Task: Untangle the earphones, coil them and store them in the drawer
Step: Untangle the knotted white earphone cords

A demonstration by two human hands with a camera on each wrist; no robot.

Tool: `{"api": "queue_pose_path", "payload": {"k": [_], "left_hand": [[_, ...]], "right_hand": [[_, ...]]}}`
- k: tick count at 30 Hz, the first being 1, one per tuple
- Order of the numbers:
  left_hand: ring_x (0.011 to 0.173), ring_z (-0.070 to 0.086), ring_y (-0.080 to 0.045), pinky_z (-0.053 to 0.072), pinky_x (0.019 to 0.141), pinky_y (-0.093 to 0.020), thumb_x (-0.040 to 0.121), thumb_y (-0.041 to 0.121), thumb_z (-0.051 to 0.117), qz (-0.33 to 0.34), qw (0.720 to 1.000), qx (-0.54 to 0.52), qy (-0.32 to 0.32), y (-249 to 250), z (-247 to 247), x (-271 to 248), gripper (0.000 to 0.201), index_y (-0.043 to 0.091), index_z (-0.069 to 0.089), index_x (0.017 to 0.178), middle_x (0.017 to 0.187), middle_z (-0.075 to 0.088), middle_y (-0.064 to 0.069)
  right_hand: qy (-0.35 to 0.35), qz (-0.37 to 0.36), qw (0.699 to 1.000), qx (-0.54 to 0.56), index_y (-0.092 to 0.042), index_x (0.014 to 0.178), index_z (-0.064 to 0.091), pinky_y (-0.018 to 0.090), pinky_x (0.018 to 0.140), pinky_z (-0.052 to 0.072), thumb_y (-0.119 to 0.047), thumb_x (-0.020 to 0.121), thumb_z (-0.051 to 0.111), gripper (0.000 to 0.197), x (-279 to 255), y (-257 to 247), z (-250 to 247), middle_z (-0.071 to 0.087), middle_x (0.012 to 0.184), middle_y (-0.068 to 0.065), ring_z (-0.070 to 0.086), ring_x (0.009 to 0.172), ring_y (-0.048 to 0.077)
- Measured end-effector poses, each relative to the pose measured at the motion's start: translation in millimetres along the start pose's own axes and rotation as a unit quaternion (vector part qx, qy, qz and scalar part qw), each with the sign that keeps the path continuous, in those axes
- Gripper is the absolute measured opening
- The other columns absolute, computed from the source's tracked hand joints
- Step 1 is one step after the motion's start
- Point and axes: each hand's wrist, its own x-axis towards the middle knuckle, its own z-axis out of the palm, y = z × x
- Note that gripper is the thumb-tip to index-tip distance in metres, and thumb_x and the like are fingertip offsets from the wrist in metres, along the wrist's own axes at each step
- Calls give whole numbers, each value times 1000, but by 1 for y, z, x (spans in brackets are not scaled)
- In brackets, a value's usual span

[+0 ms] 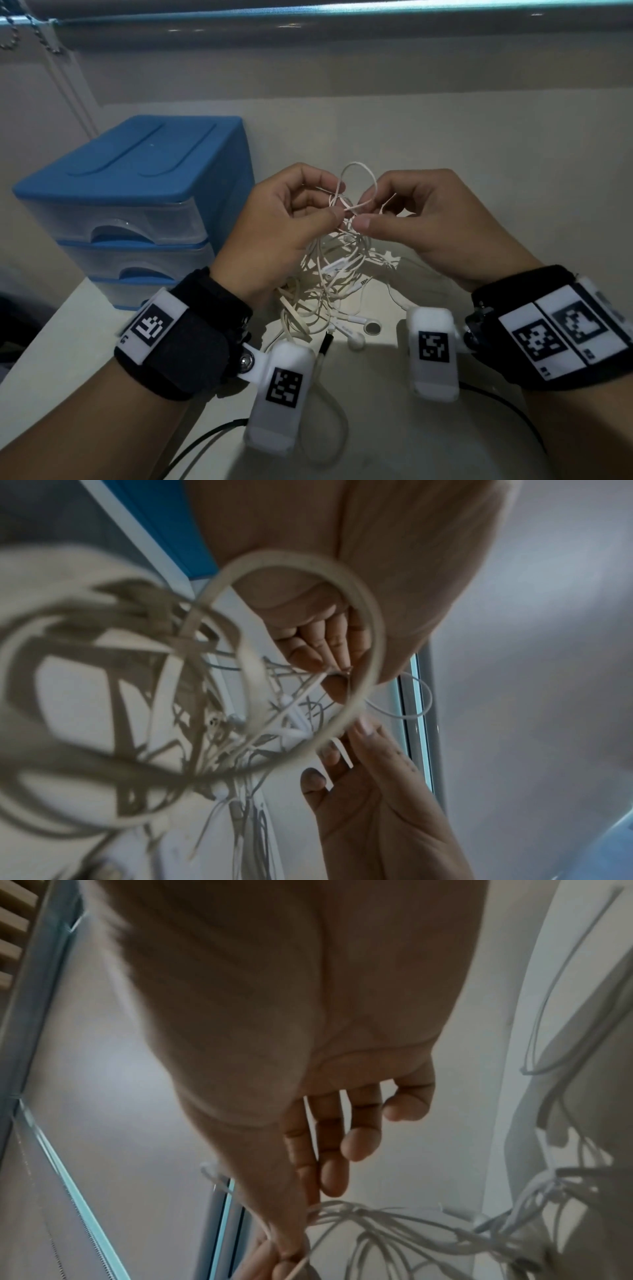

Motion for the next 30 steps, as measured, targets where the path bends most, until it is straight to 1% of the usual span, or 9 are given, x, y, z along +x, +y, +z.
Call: {"api": "queue_pose_path", "payload": {"k": [3,5,10,15,18,23,26,28,30], "left_hand": [[80,67,-17,56,78,-24,86,-4,72,0,1000,3,-8,-1,0,0,27,6,69,112,85,69,-8],[83,65,-16,55,79,-23,87,2,74,-5,1000,22,-18,0,1,-1,28,10,72,114,91,70,-11],[72,60,7,47,66,-11,95,15,67,-13,998,66,8,1,0,-2,12,16,79,99,89,76,10],[68,52,-7,45,63,-19,93,16,70,-16,997,69,22,0,0,0,8,17,78,96,81,67,-2],[68,38,-22,39,66,-32,91,18,73,-15,997,78,17,0,-2,0,13,22,76,103,75,42,-10],[53,30,-13,32,55,-20,92,21,72,-7,998,58,-5,0,-1,-1,25,25,74,117,57,32,4],[53,30,-28,32,56,-26,92,23,73,13,998,58,-33,3,0,-3,18,22,78,110,58,36,-14],[63,43,-46,39,70,-34,92,27,73,26,996,57,-62,4,0,-3,14,19,79,101,71,51,-35],[68,45,-53,38,73,-37,92,27,73,28,996,49,-70,6,1,-4,14,14,78,94,81,51,-45]], "right_hand": [[-13,-12,1000,2,-8,84,74,40,75,50,-15,83,80,9,0,1,0,73,82,5,60,76,32],[-12,-25,998,63,-7,81,69,29,71,47,-10,84,74,6,0,-3,0,67,76,2,57,70,18],[76,-11,977,201,-15,82,57,28,65,34,-10,86,60,7,3,-10,-9,57,83,10,47,73,15],[136,9,959,250,-22,80,53,29,67,35,-13,88,56,12,3,-10,-15,63,84,4,49,78,16],[125,5,959,255,-21,81,53,30,69,35,-13,90,55,12,2,-11,-15,66,86,5,50,83,18],[30,-8,973,229,-15,86,54,32,69,35,-10,92,54,8,-1,-13,-9,68,84,13,50,84,24],[-10,-25,980,196,-9,88,58,30,68,37,-8,92,59,4,-1,-13,-2,69,78,12,56,76,21],[-9,-29,984,177,-7,90,60,27,67,38,-9,93,64,5,-2,-13,0,69,72,8,60,69,13],[4,-30,984,174,-7,90,60,23,66,40,-7,94,64,5,-1,-13,0,67,69,6,58,64,10]]}}
